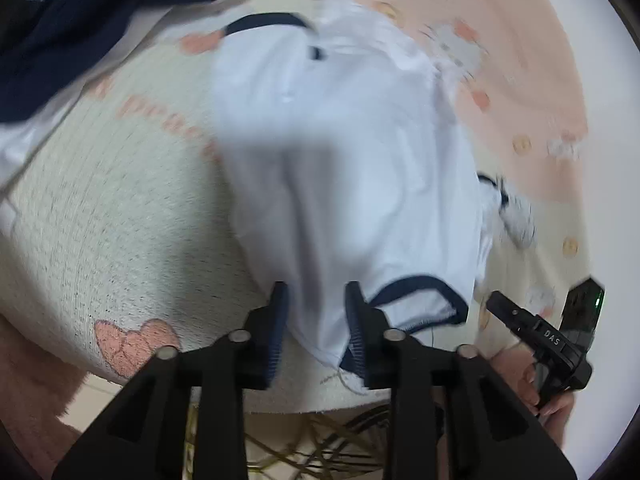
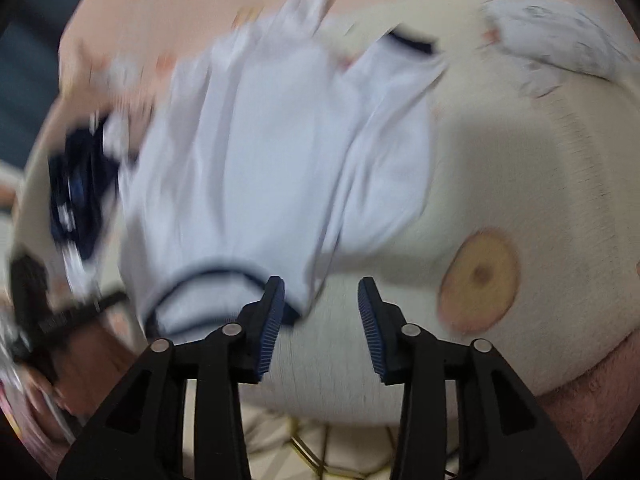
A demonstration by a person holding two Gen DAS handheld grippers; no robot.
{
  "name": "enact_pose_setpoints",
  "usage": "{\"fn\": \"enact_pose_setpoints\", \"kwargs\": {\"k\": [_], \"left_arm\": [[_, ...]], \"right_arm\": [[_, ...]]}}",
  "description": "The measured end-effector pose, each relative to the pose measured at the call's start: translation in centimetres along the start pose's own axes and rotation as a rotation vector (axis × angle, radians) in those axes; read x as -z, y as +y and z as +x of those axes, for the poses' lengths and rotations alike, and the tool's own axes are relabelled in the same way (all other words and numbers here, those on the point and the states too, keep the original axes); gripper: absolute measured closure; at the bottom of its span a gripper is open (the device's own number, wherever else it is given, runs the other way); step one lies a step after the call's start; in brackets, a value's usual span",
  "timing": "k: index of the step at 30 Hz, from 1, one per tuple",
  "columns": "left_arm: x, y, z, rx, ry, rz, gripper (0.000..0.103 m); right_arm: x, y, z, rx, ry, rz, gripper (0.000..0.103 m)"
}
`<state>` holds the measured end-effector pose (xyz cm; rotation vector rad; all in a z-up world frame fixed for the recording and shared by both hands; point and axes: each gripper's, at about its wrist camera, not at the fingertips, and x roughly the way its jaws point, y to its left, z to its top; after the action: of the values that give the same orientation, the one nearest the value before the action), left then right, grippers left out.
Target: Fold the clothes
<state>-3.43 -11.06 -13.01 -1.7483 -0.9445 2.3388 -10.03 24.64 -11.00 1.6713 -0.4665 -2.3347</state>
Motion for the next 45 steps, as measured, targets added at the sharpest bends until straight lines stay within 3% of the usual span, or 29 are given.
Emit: {"fn": "enact_pose_setpoints", "kwargs": {"k": [6,10,12,13,14,15,16,17,22,25,26,30,32,34,37,39,41,45], "left_arm": [[0.0,0.4,1.2,0.009,-0.021,-0.068,0.065],[-0.9,1.7,1.6,0.015,-0.068,-0.091,0.063],[-1.4,1.9,1.9,0.009,-0.087,-0.087,0.063],[-1.6,2.0,2.1,0.004,-0.095,-0.074,0.063],[-1.7,1.6,2.4,-0.012,-0.102,-0.050,0.064],[-1.6,1.2,2.6,-0.036,-0.105,-0.017,0.069],[-1.6,0.7,2.8,-0.060,-0.109,0.016,0.080],[-1.6,0.3,2.9,-0.084,-0.111,0.044,0.093],[-1.5,1.3,0.7,-0.154,-0.175,0.031,0.093],[-1.4,3.3,0.4,-0.079,-0.138,-0.067,0.091],[-1.3,4.0,0.7,-0.044,-0.111,-0.100,0.086],[-0.4,4.4,1.7,0.040,-0.046,-0.140,0.075],[-0.4,4.1,1.8,0.061,-0.056,-0.135,0.069],[-0.7,4.1,2.1,0.046,-0.072,-0.126,0.066],[-1.1,3.2,2.7,-0.005,-0.093,-0.077,0.067],[-1.1,2.2,2.6,-0.074,-0.121,-0.015,0.094],[-0.8,1.8,1.9,-0.165,-0.157,0.023,0.094],[-0.6,3.3,0.7,-0.151,-0.145,-0.035,0.090]], "right_arm": [[-1.8,-3.1,2.0,-0.011,-0.053,0.208,0.050],[-2.8,-2.8,3.4,-0.032,-0.049,0.204,0.040],[-3.2,-1.9,3.4,0.018,-0.072,0.125,0.040],[-3.3,-1.4,3.7,0.050,-0.076,0.091,0.043],[-3.4,-0.8,3.9,0.087,-0.078,0.056,0.055],[-3.5,-0.2,4.0,0.147,-0.076,0.012,0.072],[-3.4,0.4,4.1,0.208,-0.067,-0.040,0.077],[-3.1,0.8,4.0,0.245,-0.057,-0.082,0.081],[-2.0,0.0,2.5,0.319,-0.022,-0.078,0.081],[-1.5,-0.9,1.2,0.307,-0.009,-0.033,0.077],[-1.5,-1.0,0.8,0.289,-0.014,-0.016,0.076],[-2.0,-1.6,-0.4,0.107,-0.051,0.095,0.062],[-2.1,-2.0,0.0,0.081,-0.051,0.138,0.060],[-1.0,-3.1,1.0,0.130,-0.021,0.118,0.057],[-1.1,-1.3,2.0,0.220,-0.034,0.000,0.058],[-0.6,0.6,2.9,0.323,-0.024,-0.111,0.069],[0.0,1.7,3.1,0.392,-0.016,-0.181,0.071],[0.6,1.0,1.9,0.410,-0.001,-0.140,0.061]]}}
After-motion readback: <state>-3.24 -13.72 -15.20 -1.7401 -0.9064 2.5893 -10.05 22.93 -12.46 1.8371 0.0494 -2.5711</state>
